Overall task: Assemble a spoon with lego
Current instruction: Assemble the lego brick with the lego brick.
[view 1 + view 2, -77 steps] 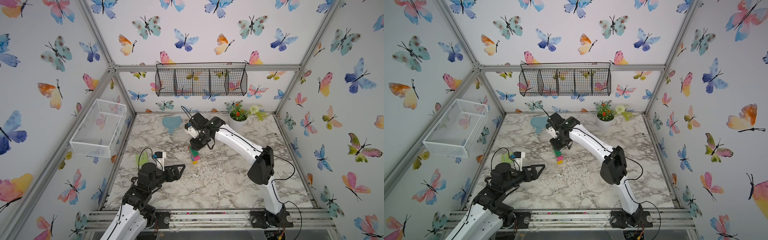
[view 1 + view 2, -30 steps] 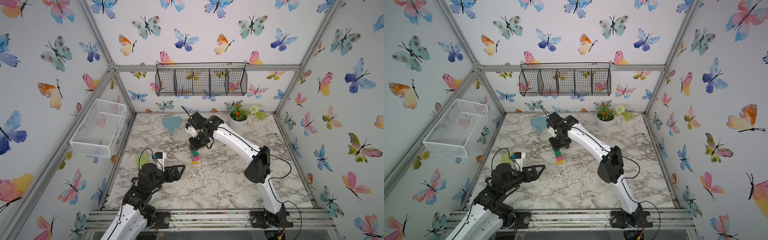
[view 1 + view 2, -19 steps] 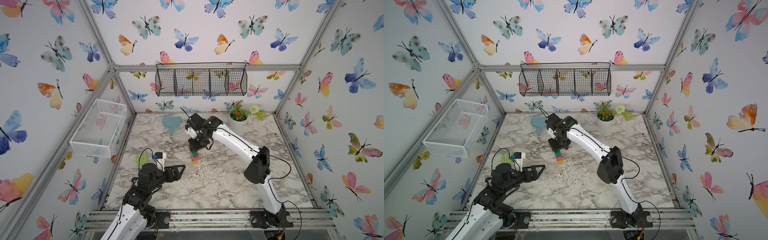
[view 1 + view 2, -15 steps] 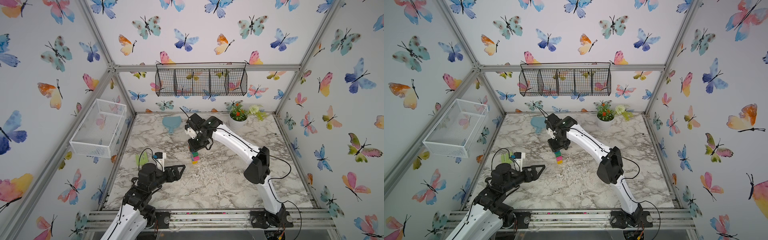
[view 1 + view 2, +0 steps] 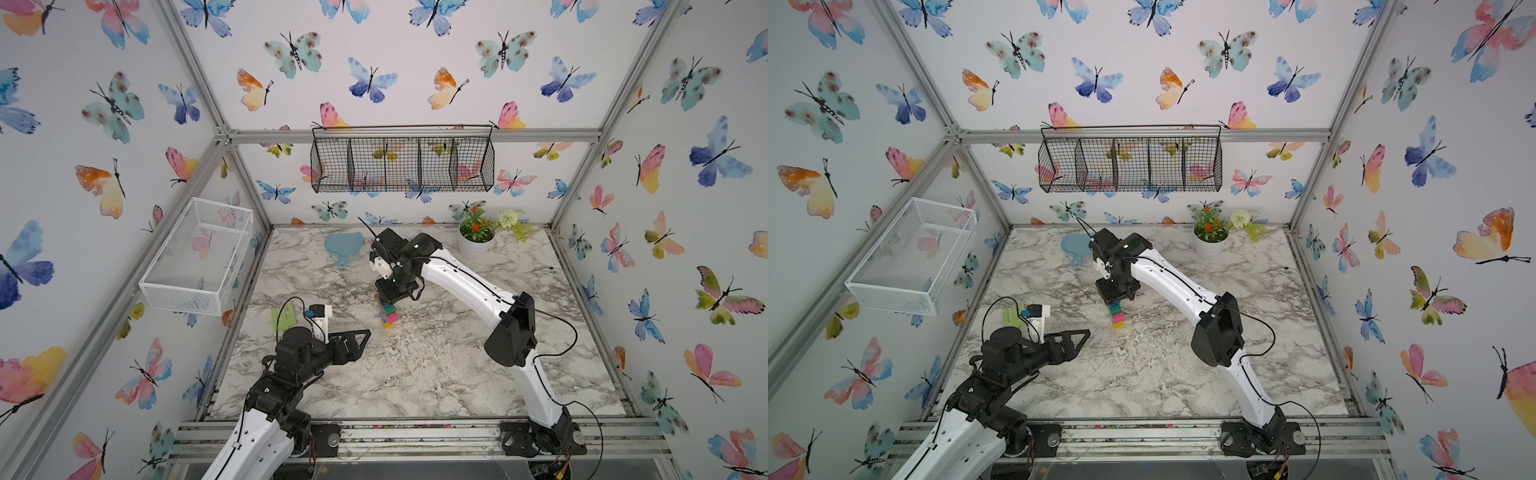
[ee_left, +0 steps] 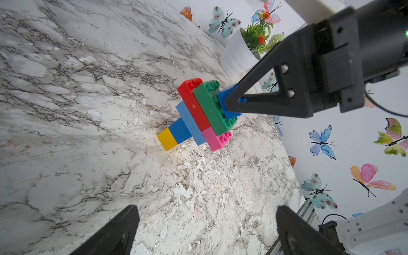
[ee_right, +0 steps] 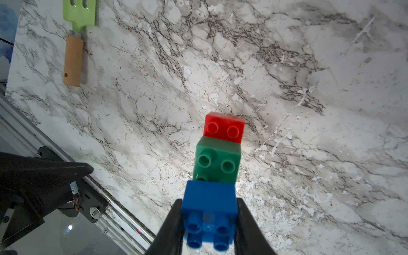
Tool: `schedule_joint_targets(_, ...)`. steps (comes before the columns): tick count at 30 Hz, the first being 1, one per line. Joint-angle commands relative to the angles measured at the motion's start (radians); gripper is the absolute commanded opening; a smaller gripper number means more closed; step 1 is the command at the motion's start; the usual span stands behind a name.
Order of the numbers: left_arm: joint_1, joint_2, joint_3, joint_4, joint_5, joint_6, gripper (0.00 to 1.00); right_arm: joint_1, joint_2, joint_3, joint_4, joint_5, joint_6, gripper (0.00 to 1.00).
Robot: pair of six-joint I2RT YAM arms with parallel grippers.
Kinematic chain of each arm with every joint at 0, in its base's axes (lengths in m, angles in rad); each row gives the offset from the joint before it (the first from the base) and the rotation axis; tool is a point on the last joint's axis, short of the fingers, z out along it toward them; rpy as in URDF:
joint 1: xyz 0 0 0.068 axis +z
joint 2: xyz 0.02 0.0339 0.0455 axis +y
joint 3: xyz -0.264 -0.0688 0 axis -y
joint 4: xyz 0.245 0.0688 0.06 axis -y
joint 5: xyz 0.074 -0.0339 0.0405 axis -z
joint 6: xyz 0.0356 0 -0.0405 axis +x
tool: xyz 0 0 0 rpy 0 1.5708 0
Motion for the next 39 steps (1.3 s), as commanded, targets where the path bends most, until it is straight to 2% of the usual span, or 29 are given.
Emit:
schedule_joint_targets(1, -0.004, -0.011, -0.014, 0.018, 0.005, 0.003, 0.99, 0.005, 0.036, 0.026, -0.035, 0.019, 0.006, 0.09)
schedule_joint_targets(21, -0.003, -0.016, -0.025, 0.027, 0.006, 0.001, 0.99, 0.005, 0.109, 0.078, -0.12, 0.049, -0.008, 0.07)
schedule_joint_targets(39, -0.004, -0.027, -0.035, 0.032, 0.014, -0.003, 0.99, 0.008, 0.189, 0.128, -0.118, 0.008, -0.008, 0.09)
